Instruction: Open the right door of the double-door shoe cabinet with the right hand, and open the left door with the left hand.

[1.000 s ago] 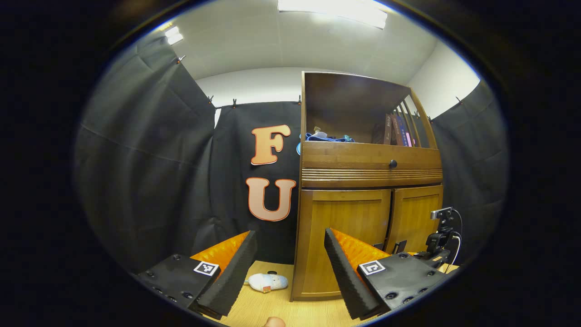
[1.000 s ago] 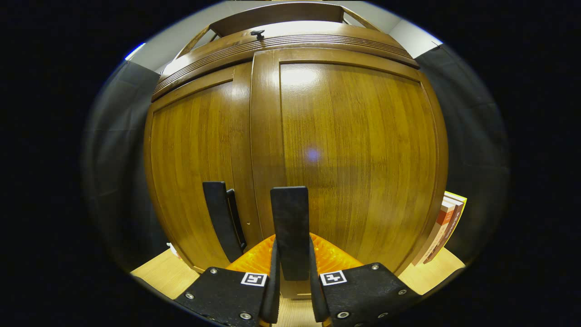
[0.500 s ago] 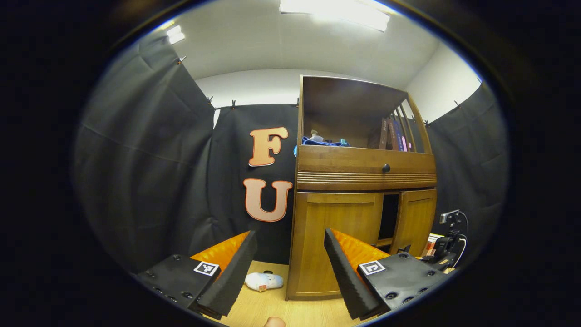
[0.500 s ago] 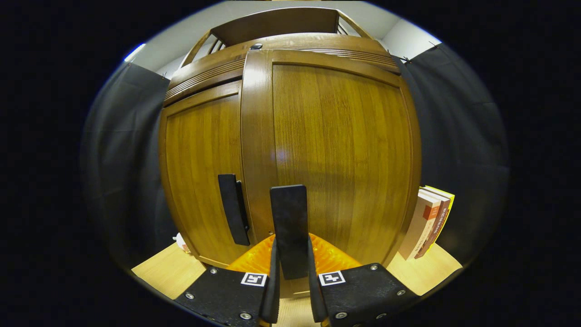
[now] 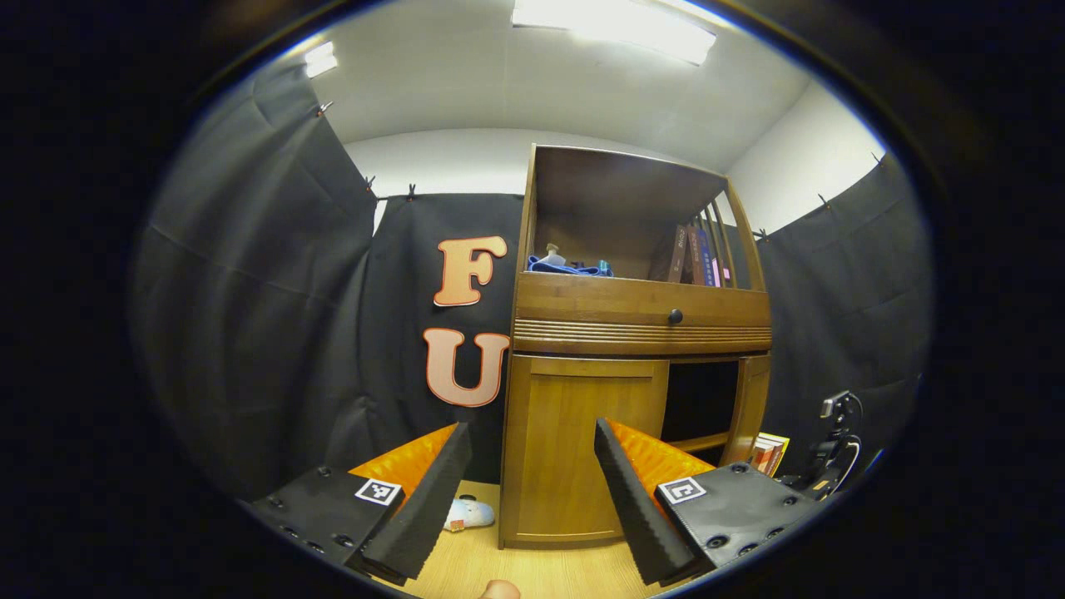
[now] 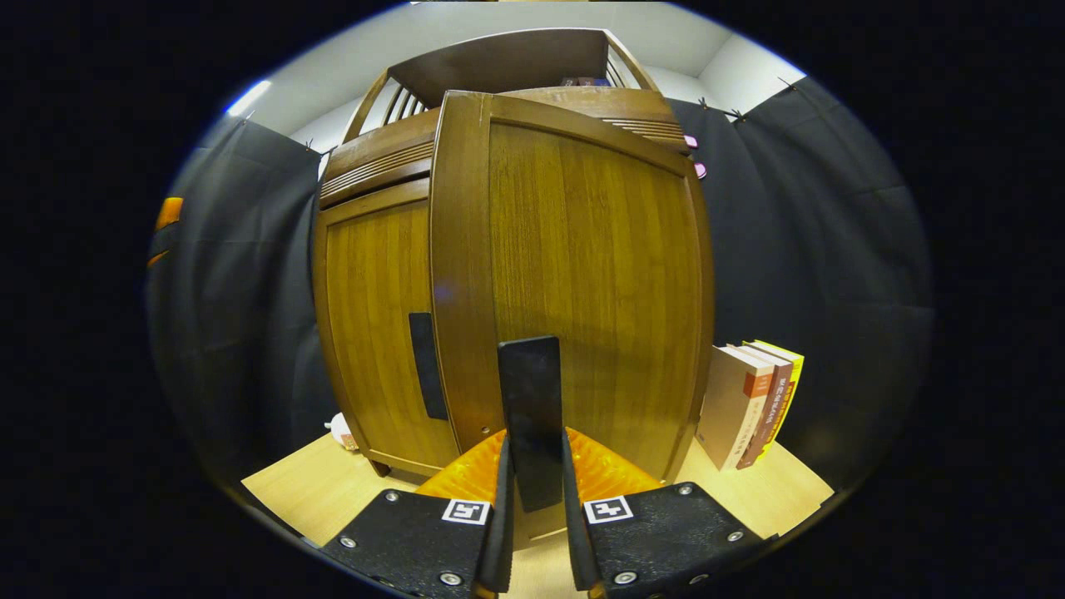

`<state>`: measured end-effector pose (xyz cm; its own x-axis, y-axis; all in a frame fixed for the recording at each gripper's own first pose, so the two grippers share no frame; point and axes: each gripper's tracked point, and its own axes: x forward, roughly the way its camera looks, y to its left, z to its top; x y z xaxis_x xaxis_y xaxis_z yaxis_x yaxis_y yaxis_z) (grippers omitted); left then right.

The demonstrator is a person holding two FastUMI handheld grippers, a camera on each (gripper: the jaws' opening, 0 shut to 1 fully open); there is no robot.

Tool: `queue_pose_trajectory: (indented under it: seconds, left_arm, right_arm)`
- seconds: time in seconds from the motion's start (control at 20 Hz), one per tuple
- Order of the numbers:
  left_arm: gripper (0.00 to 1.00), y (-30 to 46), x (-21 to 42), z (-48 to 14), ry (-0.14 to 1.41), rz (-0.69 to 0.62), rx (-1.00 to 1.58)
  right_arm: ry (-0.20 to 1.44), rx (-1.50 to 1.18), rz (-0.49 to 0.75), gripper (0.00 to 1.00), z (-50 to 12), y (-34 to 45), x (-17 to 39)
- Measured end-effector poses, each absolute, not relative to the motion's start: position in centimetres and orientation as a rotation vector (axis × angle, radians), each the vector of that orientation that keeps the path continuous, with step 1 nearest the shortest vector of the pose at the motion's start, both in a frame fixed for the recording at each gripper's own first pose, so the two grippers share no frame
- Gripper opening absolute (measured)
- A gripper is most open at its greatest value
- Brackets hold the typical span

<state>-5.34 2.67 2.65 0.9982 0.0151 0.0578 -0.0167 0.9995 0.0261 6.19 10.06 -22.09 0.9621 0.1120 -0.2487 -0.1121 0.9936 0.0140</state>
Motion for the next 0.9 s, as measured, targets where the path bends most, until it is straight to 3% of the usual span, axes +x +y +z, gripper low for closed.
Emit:
queue_pose_trajectory:
  seconds: [0.25,0.3,0.35,0.5,0.55,0.6,0.7,0.75,0.9]
  left_arm:
    - [0.94,0.4,-5.3,2.5,-0.059,-0.028,0.013]
    - [0.96,0.0,-5.2,2.4,-0.055,-0.038,0.007]
    - [0.94,-0.5,-5.0,2.1,-0.05,-0.048,0.001]
    - [0.94,-1.5,-4.9,1.5,-0.031,-0.072,-0.018]
    - [0.99,-1.7,-4.8,1.5,-0.027,-0.075,-0.022]
    - [0.96,-1.8,-4.8,1.6,-0.026,-0.077,-0.024]
    - [0.99,-2.2,-4.9,1.6,-0.028,-0.082,-0.025]
    - [0.96,-2.5,-5.0,1.5,-0.029,-0.086,-0.026]
    - [0.99,-2.9,-5.2,1.4,-0.03,-0.093,-0.026]
  right_arm:
    - [0.255,0.003,0.092,0.2,-21.1,7.2,3.3]
    - [0.258,0.001,0.084,0.24,-21.0,6.5,2.8]
    - [0.26,-0.002,0.074,0.18,-20.9,5.9,2.4]
    - [0.253,-0.016,0.041,0.15,-20.6,4.1,1.2]
    - [0.253,-0.018,0.033,0.2,-20.5,3.6,0.9]
    - [0.252,-0.016,0.026,0.13,-20.4,3.0,0.6]
    - [0.257,-0.016,0.012,0.16,-20.4,1.9,0.0]
    - [0.257,-0.022,0.005,0.1,-20.5,1.5,-0.1]
    - [0.253,-0.031,-0.009,0.1,-20.3,0.3,-0.5]
